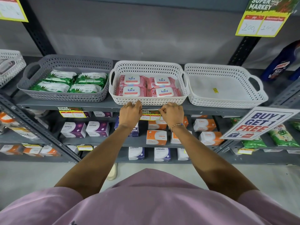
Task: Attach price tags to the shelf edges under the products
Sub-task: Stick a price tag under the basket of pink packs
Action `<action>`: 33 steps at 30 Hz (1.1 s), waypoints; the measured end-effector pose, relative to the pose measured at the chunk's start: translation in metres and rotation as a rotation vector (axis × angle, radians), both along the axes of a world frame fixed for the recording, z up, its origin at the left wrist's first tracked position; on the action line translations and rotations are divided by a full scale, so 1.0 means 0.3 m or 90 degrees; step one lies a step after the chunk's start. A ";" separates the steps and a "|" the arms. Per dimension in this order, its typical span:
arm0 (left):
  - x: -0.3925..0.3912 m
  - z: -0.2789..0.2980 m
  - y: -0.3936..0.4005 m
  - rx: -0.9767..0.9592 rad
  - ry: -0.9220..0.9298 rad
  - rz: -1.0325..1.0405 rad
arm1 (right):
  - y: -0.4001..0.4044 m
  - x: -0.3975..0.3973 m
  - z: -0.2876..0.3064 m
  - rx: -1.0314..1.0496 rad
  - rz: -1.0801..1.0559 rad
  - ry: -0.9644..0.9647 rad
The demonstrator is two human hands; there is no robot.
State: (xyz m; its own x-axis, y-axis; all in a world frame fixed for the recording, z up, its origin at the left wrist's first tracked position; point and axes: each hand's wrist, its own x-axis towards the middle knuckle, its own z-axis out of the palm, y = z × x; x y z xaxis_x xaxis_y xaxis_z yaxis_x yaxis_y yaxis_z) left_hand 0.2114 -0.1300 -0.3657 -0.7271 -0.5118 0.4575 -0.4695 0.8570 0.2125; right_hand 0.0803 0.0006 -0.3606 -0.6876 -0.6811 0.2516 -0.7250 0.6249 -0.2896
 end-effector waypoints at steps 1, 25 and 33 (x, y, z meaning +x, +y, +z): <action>-0.002 0.004 0.001 0.006 -0.002 -0.005 | -0.001 0.001 0.000 -0.006 -0.001 -0.002; -0.012 -0.029 0.017 -0.081 0.007 -0.132 | -0.010 0.050 -0.055 -0.079 0.047 0.067; -0.055 -0.019 0.031 -0.015 -0.055 -0.086 | -0.052 0.066 -0.057 -0.058 0.043 0.062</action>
